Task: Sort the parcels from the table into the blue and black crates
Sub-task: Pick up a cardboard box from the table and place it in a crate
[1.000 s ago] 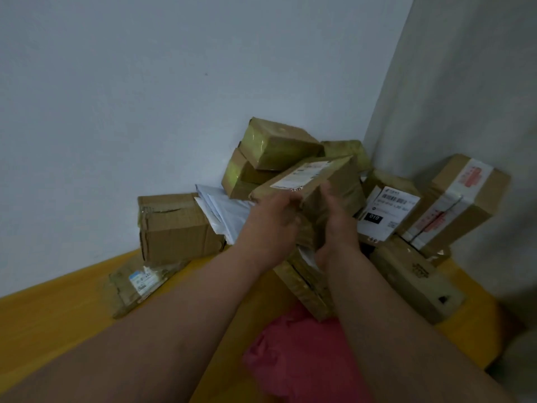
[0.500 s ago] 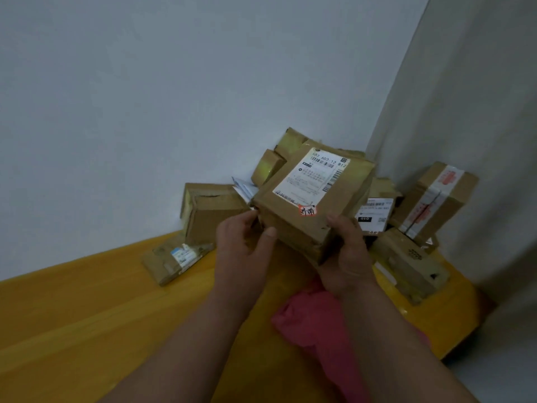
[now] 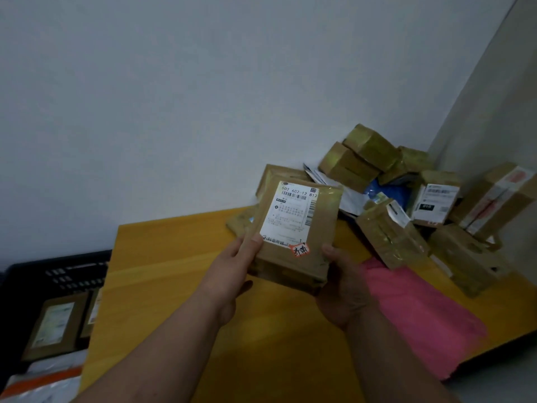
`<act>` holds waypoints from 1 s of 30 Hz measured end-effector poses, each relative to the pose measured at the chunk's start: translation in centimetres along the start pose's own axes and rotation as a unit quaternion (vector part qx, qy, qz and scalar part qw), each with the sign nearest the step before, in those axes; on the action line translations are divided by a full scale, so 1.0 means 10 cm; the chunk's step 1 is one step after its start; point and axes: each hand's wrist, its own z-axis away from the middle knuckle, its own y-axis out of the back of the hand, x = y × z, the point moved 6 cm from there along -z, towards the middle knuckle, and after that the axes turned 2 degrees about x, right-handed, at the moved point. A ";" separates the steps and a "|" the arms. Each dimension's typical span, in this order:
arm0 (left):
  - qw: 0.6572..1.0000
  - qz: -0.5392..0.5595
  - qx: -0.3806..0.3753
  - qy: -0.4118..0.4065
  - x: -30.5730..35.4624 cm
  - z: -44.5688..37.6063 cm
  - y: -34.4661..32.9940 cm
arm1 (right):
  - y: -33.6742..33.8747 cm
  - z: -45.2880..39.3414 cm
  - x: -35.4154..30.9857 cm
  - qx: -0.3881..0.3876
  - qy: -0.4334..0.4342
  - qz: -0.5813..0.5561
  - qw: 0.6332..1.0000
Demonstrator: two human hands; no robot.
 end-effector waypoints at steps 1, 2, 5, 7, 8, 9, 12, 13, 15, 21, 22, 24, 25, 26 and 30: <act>1.000 0.008 0.006 0.001 -0.03 0.04 0.07 | -0.05 0.01 0.06 0.000 -0.009 0.001 1.000; 1.000 0.018 0.013 -0.001 -0.05 0.07 0.14 | -0.09 0.02 0.11 0.003 -0.018 0.003 1.000; 0.998 0.040 0.038 -0.016 -0.07 0.14 0.30 | -0.19 -0.01 0.23 0.007 -0.047 0.031 0.998; 0.997 0.052 0.062 -0.021 -0.08 0.18 0.38 | -0.25 -0.05 0.27 0.009 -0.062 0.072 0.995; 0.995 0.059 0.073 -0.020 -0.09 0.20 0.41 | -0.28 -0.07 0.29 0.010 -0.064 0.088 0.994; 0.995 0.063 0.081 -0.018 -0.10 0.21 0.42 | -0.29 -0.10 0.30 0.006 -0.059 0.094 0.994; 0.992 0.071 0.102 -0.017 -0.15 0.26 0.43 | -0.32 -0.14 0.35 -0.010 -0.050 0.077 0.996; 0.991 0.074 0.110 -0.019 -0.16 0.27 0.44 | -0.33 -0.15 0.38 -0.019 -0.057 0.079 0.995; 0.989 0.077 0.126 -0.019 -0.21 0.31 0.46 | -0.34 -0.14 0.45 -0.032 -0.082 0.096 0.991; 0.985 0.052 0.159 -0.032 -0.32 0.53 0.65 | -0.42 -0.11 0.76 -0.048 -0.128 0.116 0.984; 0.984 0.043 0.168 -0.033 -0.33 0.58 0.72 | -0.47 -0.09 0.82 -0.050 -0.134 0.118 0.983; 0.982 0.040 0.181 -0.030 -0.33 0.68 0.87 | -0.61 -0.07 0.94 -0.051 -0.145 0.125 0.980; 0.981 0.046 0.184 -0.029 -0.33 0.73 0.95 | -0.68 -0.05 1.01 -0.048 -0.150 0.129 0.979; 0.980 0.053 0.188 -0.029 -0.33 0.78 1.05 | -0.77 -0.03 1.07 -0.045 -0.156 0.134 0.977; 0.977 0.056 0.201 -0.036 -0.35 1.01 1.53 | -1.16 0.06 1.37 -0.056 -0.178 0.173 0.967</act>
